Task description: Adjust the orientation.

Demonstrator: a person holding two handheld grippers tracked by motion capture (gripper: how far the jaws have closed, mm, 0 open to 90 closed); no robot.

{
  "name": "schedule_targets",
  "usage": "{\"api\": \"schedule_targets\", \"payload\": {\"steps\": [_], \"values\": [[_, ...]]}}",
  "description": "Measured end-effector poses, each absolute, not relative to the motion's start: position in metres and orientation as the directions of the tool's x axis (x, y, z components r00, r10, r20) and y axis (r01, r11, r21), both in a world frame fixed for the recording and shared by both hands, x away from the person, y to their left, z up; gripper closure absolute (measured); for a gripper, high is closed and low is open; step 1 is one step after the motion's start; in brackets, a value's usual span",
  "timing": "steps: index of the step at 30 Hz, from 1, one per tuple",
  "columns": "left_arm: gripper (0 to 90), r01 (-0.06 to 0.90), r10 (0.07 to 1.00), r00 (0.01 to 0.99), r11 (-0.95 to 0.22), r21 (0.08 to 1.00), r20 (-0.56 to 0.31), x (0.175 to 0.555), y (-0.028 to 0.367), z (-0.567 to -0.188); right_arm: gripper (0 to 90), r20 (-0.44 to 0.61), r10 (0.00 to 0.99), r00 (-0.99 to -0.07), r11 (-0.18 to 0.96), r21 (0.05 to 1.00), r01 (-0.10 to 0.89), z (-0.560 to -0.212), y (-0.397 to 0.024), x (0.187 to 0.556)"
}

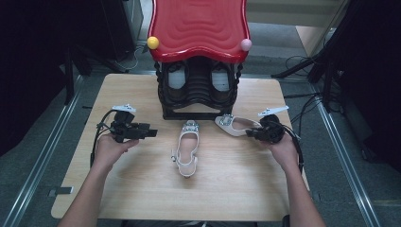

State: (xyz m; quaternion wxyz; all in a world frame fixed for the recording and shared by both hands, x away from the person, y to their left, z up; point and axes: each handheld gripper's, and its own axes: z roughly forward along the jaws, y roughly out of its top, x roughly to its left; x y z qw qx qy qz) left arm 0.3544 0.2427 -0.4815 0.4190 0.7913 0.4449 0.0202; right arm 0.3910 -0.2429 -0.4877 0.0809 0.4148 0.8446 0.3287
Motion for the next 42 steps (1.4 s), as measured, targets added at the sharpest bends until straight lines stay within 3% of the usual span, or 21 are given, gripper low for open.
{"api": "schedule_targets", "payload": {"steps": [9,17,26,34,42], "values": [[45.2,0.681,0.709,0.615,-0.258,0.685,-0.344,0.361,0.237,-0.481,81.8,0.192,0.779,-0.596,0.395,0.589,0.705,-0.486,-0.229,0.375],[45.2,0.676,0.7,0.628,-0.276,0.683,-0.34,0.369,0.229,-0.481,71.9,0.234,0.758,-0.609,0.33,0.668,0.667,-0.476,-0.242,0.365],[45.2,0.677,0.698,0.633,-0.289,0.677,-0.334,0.368,0.227,-0.48,90.0,0.238,0.764,-0.6,0.26,0.736,0.624,-0.451,-0.272,0.36],[44.8,0.678,0.701,0.626,-0.275,0.682,-0.341,0.363,0.23,-0.48,90.0,0.225,0.757,-0.614,0.326,0.684,0.652,-0.472,-0.267,0.373],[44.5,0.679,0.698,0.631,-0.287,0.676,-0.339,0.362,0.228,-0.482,90.0,0.242,0.761,-0.602,0.304,0.686,0.66,-0.477,-0.268,0.38]]}}
